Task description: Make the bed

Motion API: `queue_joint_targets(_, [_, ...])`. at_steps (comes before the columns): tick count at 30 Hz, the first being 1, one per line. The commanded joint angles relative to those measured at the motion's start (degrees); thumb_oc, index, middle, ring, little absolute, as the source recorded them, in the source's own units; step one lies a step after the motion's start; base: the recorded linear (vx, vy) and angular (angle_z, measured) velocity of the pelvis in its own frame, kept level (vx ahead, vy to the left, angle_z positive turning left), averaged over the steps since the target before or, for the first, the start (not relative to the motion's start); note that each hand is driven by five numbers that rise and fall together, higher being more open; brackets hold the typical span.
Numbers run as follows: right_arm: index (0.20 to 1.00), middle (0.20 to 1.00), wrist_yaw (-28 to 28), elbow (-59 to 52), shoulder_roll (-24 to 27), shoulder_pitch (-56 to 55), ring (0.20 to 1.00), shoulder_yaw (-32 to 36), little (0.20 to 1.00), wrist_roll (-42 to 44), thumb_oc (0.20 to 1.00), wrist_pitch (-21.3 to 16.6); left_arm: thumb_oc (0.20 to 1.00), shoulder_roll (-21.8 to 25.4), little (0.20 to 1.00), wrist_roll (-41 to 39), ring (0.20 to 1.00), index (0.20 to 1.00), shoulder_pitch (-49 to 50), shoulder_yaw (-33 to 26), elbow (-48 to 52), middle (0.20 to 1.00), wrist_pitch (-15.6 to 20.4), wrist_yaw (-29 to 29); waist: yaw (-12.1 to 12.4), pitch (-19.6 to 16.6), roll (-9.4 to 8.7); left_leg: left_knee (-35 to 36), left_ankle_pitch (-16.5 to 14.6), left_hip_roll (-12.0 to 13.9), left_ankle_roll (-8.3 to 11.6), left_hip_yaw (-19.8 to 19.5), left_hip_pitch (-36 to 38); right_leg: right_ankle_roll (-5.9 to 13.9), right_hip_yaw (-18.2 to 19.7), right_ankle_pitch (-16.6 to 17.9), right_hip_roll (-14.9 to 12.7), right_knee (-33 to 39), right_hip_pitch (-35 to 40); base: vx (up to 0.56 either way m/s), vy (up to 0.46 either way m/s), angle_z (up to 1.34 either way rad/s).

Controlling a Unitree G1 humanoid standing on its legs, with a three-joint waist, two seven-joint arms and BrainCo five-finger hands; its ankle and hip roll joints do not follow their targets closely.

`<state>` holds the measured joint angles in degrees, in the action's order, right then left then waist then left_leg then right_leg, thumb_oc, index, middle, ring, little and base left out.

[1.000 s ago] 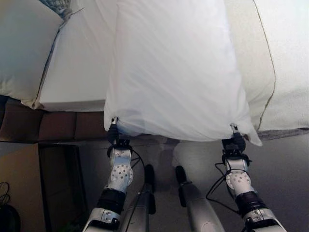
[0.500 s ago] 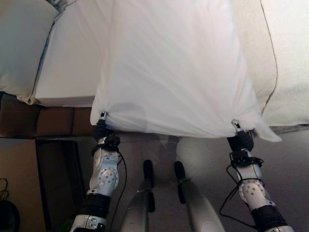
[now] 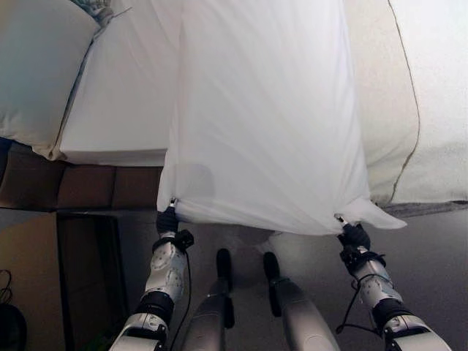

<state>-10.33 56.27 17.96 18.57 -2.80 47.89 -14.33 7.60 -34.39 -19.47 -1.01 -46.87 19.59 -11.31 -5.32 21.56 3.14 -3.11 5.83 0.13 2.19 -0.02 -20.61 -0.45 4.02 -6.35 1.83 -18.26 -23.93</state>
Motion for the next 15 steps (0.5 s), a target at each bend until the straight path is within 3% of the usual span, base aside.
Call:
queue_joint_targets(1, [0.2, 0.2, -0.6, 8.9, -1.6, -13.1, 0.2, -3.0, 0.2, -3.8, 0.2, 5.0, 0.2, 1.8, 0.2, -1.5, 0.2, 0.2, 13.5, -7.4, -11.9, 0.2, -1.4, -6.9, 1.8, -1.5, -2.12, -3.2, -1.6, -2.0, -0.98, 2.5, -4.7, 6.8, 3.7, 12.0, -4.3, 11.9, -3.1, 0.0, 0.0, 0.0])
queue_joint_targets(3, [0.2, 0.2, -0.3, 9.9, -1.8, -13.1, 0.2, -2.8, 0.2, -3.8, 0.2, 5.3, 0.2, 1.6, 0.2, -1.7, 0.2, 0.2, 13.4, -7.7, -12.9, 0.2, -1.6, -7.3, 1.8, -1.5, -2.07, -3.1, -1.6, -2.0, -0.94, 2.4, -4.5, 6.77, 3.6, 12.0, -4.3, 11.9, -2.9, 0.02, -0.002, 0.02])
queue_joint_targets(4, [0.583, 0.583, 1.4, 12.9, -2.3, -12.9, 0.583, -2.5, 0.583, -5.6, 0.583, 6.3, 0.2, 0.7, 0.2, -1.0, 0.2, 0.2, 13.9, -7.5, -15.4, 0.2, -2.6, -7.8, 2.1, -1.7, -1.77, -2.9, -1.7, -1.8, -0.84, 2.5, -4.1, 6.86, 3.0, 11.7, -4.4, 11.8, -2.5, 0.03, -0.002, 0.03])
queue_joint_targets(5, [0.583, 0.583, 1.4, 12.9, -2.3, -12.9, 0.583, -2.5, 0.583, -5.6, 0.583, 6.3, 0.2, 0.7, 0.2, -1.0, 0.2, 0.2, 13.9, -7.5, -15.4, 0.2, -2.7, -7.8, 2.1, -1.7, -1.77, -2.8, -1.7, -1.8, -0.84, 2.5, -4.0, 6.86, 3.0, 11.7, -4.4, 11.8, -2.5, 0.06, -0.001, 0.03])
queue_joint_targets(6, [1.0, 1.0, 2.3, 13.2, -2.8, -12.9, 1.0, -2.1, 1.0, -5.5, 1.0, 6.2, 0.485, 0.4, 0.485, -0.3, 0.485, 0.485, 14.0, -6.7, -16.5, 0.485, -3.3, -7.5, 2.0, -1.8, -1.59, -2.6, -1.7, -1.7, -0.7, 2.7, -3.6, 6.94, 2.5, 11.5, -4.6, 11.7, -2.2, 0.02, 0.001, 0.04])
queue_joint_targets(8, [1.0, 1.0, 2.3, 13.1, -2.8, -12.9, 1.0, -2.1, 1.0, -5.5, 1.0, 6.2, 0.485, 0.4, 0.485, -0.4, 0.485, 0.485, 14.0, -6.7, -16.5, 0.485, -3.2, -7.4, 2.1, -1.7, -1.6, -2.6, -1.7, -1.7, -0.7, 2.7, -3.6, 6.93, 2.5, 11.5, -4.6, 11.7, -2.2, 0.0, 0.0, 0.0])
queue_joint_targets(9, [1.0, 1.0, 3.4, 13.7, -3.0, -13.1, 1.0, -1.5, 1.0, -5.4, 1.0, 5.9, 1.0, -0.1, 1.0, 1.9, 1.0, 1.0, 14.8, -4.3, -16.0, 1.0, -3.9, -6.4, 2.1, -1.9, -1.51, -2.4, -1.7, -1.6, -0.69, 2.7, -3.3, 7.0, 2.2, 11.5, -4.6, 11.8, -1.9, 0.04, -0.022, -0.02])
queue_joint_targets(15, [1.0, 1.0, 4.3, 14.1, -3.7, -13.9, 1.0, -1.6, 1.0, -6.4, 1.0, 5.5, 1.0, 0.0, 1.0, 8.4, 1.0, 1.0, 16.9, 2.4, -15.7, 1.0, -5.0, -1.5, 2.1, -2.2, -1.44, -2.1, -1.9, -1.3, -0.59, 2.6, -2.3, 7.05, 1.6, 11.1, -4.8, 12.2, -0.7, 0.02, -0.016, 0.01])
